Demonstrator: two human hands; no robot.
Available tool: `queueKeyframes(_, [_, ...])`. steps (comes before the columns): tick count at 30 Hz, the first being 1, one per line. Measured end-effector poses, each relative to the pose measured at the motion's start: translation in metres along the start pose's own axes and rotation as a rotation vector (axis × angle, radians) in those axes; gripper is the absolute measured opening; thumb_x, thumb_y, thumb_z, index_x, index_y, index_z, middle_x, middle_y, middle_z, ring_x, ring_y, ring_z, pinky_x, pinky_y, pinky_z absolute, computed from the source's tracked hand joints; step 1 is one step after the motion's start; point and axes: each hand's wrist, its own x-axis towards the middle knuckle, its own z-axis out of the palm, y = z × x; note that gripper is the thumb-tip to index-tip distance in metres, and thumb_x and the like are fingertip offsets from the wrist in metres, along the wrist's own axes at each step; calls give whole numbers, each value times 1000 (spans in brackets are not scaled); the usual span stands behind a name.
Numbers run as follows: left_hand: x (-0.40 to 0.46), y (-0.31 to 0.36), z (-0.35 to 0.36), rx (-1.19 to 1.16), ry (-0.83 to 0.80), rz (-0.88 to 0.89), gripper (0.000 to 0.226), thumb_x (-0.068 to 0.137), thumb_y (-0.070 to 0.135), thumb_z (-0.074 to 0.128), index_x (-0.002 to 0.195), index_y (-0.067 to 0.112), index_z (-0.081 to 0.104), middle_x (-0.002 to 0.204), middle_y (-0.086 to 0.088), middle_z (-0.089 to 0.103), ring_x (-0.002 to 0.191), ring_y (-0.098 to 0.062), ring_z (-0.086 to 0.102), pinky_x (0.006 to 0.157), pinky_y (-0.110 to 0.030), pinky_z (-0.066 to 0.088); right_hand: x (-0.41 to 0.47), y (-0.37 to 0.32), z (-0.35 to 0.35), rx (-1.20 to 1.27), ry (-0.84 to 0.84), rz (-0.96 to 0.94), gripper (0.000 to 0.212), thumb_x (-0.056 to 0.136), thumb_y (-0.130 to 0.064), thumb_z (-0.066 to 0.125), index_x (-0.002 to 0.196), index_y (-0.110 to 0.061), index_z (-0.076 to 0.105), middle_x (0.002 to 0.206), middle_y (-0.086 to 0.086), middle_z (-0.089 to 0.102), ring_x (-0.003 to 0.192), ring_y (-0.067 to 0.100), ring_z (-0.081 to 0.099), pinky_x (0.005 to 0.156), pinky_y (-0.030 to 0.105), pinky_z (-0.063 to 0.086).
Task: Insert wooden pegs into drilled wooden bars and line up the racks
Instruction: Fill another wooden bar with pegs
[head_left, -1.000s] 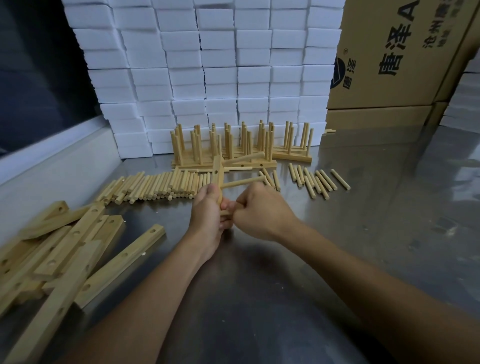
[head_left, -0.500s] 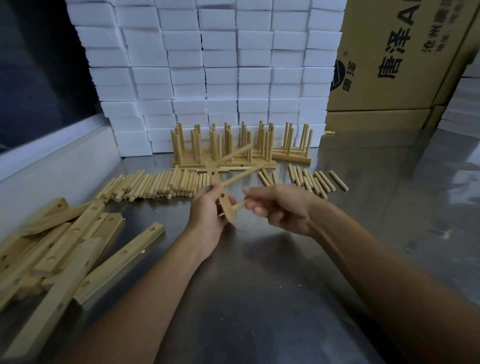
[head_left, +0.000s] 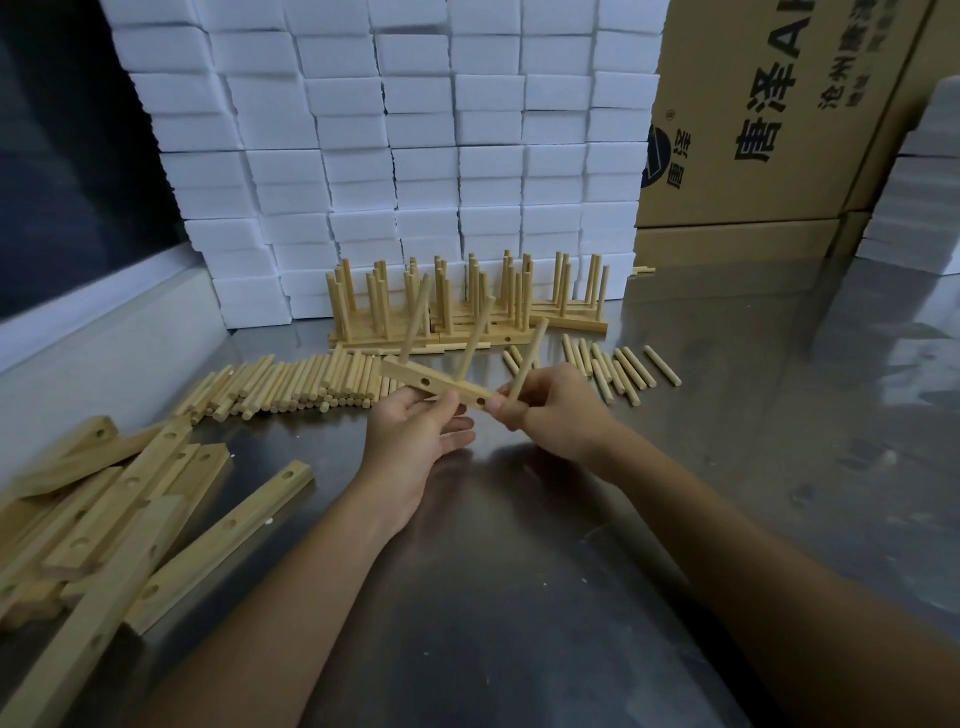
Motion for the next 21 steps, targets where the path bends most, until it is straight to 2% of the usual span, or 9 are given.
queueKeyframes(2, [1, -3, 1, 162, 63, 57, 15, 96, 9, 61, 110, 8, 60, 90, -12, 68, 70, -15, 66, 67, -28, 58, 4, 5, -9, -51, 51, 18, 11, 91, -30, 69, 91, -20, 71, 78, 2, 68, 67, 8, 61, 60, 20, 49])
queueKeyframes(4, [0, -5, -3, 514, 106, 241, 13, 95, 14, 60, 108, 17, 59, 89, -2, 66, 71, -10, 62, 66, -20, 52, 12, 13, -24, -128, 129, 58, 13, 92, -31, 68, 91, -18, 70, 74, 0, 65, 59, 6, 54, 52, 18, 44])
queueKeyframes(6, [-5, -4, -10, 988, 44, 505, 5, 93, 17, 59, 95, 22, 59, 84, 6, 62, 73, -7, 58, 62, -17, 44, 22, 22, -41, -249, 259, 107, 19, 93, -33, 68, 91, -15, 71, 73, -1, 65, 61, 9, 56, 53, 23, 44])
queueKeyframes(8, [-6, -6, -14, 1245, -45, 627, 5, 92, 18, 59, 88, 21, 61, 79, 9, 56, 75, -11, 53, 62, -24, 39, 34, 32, -55, -332, 358, 168, 22, 92, -36, 69, 91, -14, 70, 76, 2, 66, 69, 16, 63, 61, 32, 53])
queueKeyframes(10, [-4, -8, -13, 1314, -58, 608, 6, 92, 21, 58, 86, 21, 60, 77, 11, 50, 74, -10, 49, 59, -26, 35, 45, 41, -64, -375, 406, 219, 23, 91, -37, 69, 89, -14, 68, 80, 4, 68, 76, 23, 67, 72, 40, 59])
queueKeyframes(11, [-3, -10, -12, 1330, -41, 597, 6, 93, 24, 56, 88, 22, 60, 75, 11, 49, 72, -9, 47, 58, -26, 34, 52, 44, -69, -414, 435, 232, 23, 90, -37, 70, 87, -14, 67, 82, 5, 69, 78, 26, 68, 73, 40, 59])
queueKeyframes(15, [6, -12, -8, 1394, -6, 551, 5, 93, 33, 52, 90, 29, 53, 71, 11, 51, 66, -5, 47, 52, -25, 29, 78, 48, -84, -537, 551, 235, 22, 88, -33, 69, 83, -14, 58, 85, 7, 64, 82, 30, 62, 68, 34, 47])
queueKeyframes(17, [9, -12, -5, 1435, 10, 533, 9, 92, 35, 50, 86, 29, 48, 69, 9, 52, 64, -5, 47, 50, -26, 27, 89, 50, -86, -559, 547, 250, 22, 88, -28, 68, 80, -16, 51, 82, 5, 59, 81, 30, 57, 67, 33, 42])
queueKeyframes(21, [19, -13, 0, 1517, 57, 512, 23, 90, 35, 47, 71, 24, 41, 65, 6, 52, 59, -9, 46, 50, -29, 25, 109, 55, -84, -578, 518, 295, 23, 89, -18, 65, 79, -16, 44, 80, 4, 52, 81, 28, 51, 67, 34, 40])
